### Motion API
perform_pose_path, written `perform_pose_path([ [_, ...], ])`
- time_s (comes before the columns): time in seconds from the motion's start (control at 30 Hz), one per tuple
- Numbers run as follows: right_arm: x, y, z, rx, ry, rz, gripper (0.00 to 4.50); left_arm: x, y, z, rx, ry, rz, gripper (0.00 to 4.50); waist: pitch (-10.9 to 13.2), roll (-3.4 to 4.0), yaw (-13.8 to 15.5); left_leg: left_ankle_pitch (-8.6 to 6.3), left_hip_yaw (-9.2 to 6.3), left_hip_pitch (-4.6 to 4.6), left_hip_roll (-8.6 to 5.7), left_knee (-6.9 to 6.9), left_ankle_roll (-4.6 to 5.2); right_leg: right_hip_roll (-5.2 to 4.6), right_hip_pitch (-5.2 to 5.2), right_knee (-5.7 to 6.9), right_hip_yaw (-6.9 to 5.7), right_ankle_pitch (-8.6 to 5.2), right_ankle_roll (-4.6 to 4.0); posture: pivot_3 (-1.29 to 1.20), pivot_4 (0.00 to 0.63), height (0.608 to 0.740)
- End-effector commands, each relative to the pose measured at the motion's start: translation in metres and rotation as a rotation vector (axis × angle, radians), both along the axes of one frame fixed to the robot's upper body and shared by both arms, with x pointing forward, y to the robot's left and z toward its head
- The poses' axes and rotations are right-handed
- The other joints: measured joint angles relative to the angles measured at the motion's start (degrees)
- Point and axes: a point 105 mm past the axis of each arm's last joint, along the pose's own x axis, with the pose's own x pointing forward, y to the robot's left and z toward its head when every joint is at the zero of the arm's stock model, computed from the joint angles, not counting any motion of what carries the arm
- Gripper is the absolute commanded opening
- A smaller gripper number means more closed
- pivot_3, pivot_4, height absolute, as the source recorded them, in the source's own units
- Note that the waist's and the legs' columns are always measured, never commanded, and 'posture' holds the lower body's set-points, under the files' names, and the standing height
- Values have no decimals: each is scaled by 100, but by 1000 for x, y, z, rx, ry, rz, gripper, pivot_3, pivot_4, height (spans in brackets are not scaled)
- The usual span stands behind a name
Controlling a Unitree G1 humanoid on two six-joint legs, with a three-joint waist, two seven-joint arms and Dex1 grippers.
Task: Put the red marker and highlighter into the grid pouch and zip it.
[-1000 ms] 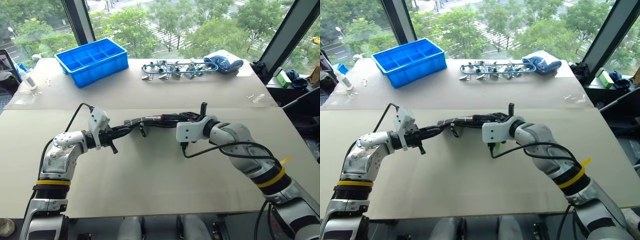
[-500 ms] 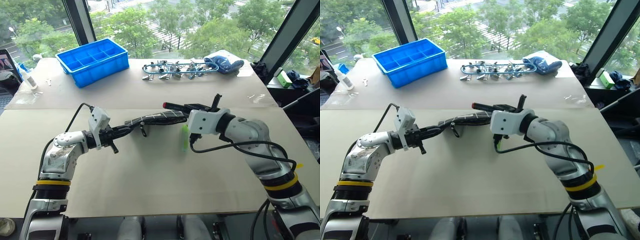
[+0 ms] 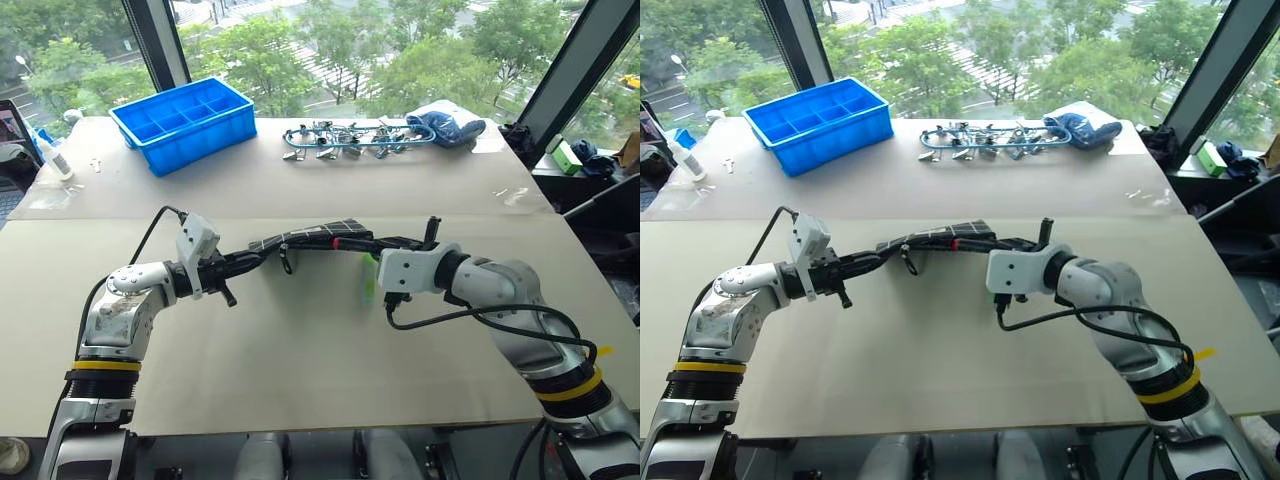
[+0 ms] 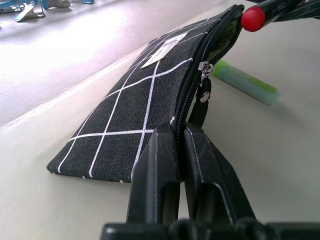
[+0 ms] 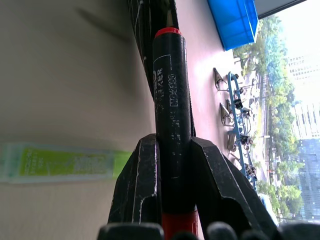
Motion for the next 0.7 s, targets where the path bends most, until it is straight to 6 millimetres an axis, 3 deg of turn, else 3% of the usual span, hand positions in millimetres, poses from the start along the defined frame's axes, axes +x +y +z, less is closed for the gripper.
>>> perform_pose_path([
  [0.03,4,4,9,-55,-90,17,508,0,1,14,-3,-46,-5,0,0,0,0,0,0,0,0,0,0,0,0,0,0,0,0,0,150,740],
  [0.37,17,12,8,-102,-117,35,508,-1,1,14,-4,-46,-6,0,0,0,-4,1,3,0,0,1,-1,0,0,0,0,0,0,0,150,740],
  [0.7,25,66,1,-119,-148,163,508,0,-4,13,-5,-43,-19,0,0,0,-16,8,3,0,1,0,-13,3,-3,4,1,0,-1,0,150,740],
])
